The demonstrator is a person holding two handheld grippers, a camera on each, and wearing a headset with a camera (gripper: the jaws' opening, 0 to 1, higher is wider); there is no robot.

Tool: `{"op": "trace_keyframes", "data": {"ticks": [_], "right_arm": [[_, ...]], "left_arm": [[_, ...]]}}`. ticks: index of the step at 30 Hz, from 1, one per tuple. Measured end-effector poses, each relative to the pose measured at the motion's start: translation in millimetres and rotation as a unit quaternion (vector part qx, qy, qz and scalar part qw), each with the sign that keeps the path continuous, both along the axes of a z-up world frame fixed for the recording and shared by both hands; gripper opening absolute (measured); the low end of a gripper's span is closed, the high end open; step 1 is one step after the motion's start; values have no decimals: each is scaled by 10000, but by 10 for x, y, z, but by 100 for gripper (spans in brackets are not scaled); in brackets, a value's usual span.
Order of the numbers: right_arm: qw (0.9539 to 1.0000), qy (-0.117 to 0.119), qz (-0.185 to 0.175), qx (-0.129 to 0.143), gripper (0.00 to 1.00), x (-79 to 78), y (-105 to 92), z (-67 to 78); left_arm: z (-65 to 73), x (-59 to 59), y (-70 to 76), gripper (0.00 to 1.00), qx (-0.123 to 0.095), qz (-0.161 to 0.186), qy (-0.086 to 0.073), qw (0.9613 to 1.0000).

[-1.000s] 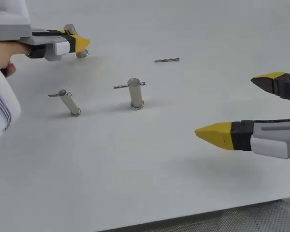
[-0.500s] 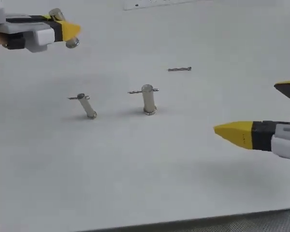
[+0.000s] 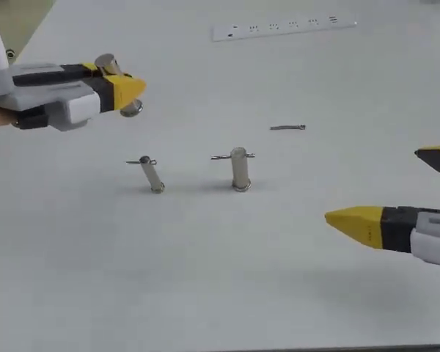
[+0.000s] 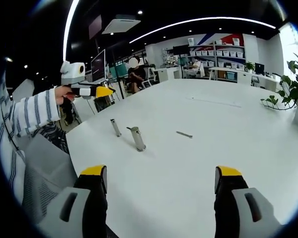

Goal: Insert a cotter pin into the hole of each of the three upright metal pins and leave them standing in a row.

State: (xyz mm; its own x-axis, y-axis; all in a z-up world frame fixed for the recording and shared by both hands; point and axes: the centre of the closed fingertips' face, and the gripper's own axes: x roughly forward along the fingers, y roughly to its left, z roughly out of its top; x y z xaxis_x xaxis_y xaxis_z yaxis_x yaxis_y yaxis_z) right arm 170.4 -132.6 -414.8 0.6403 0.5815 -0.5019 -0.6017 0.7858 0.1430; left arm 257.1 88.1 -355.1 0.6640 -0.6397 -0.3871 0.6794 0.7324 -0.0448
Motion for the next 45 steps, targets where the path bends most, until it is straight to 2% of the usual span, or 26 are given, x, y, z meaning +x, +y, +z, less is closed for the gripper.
{"op": "trace_keyframes", "data": {"ticks": [2,6,10,13,15,18,22,27,30,34,40,45], "right_arm": [[10000,-12,15,10,88,3,17,5],[9999,-49,26,95,88,9,46,45],[9999,-63,57,56,88,10,40,43],[9999,-68,88,50,88,2,44,40],[9999,-71,121,52,88,-5,65,38],[9997,-57,228,45,88,-25,124,32],[9993,-66,380,-6,88,-51,206,22],[9991,-42,427,-16,87,-70,257,-2],[9989,-27,455,-47,87,-83,263,-16],[9988,-9,490,-79,87,-99,269,-28],[9987,49,494,-93,86,-102,269,-80],[9986,103,503,-130,86,-117,275,-118]], "left_arm": [[-58,-118,-77,10,-74,24,73,9999],[-202,-355,-279,10,19,-78,247,9997],[-303,-478,-368,10,-18,-40,385,9992],[-402,-550,-426,10,63,-15,443,9990],[-490,-579,-436,10,113,35,544,9985],[-571,-617,-438,10,195,35,611,9979],[-644,-656,-437,10,172,162,701,9973],[-798,-671,-460,10,312,251,781,9961],[-878,-676,-499,10,288,237,879,9954],[-961,-676,-555,10,243,287,927,9950],[-1019,-634,-602,10,181,400,918,9948],[-1041,-631,-642,10,202,347,893,9952]]}}
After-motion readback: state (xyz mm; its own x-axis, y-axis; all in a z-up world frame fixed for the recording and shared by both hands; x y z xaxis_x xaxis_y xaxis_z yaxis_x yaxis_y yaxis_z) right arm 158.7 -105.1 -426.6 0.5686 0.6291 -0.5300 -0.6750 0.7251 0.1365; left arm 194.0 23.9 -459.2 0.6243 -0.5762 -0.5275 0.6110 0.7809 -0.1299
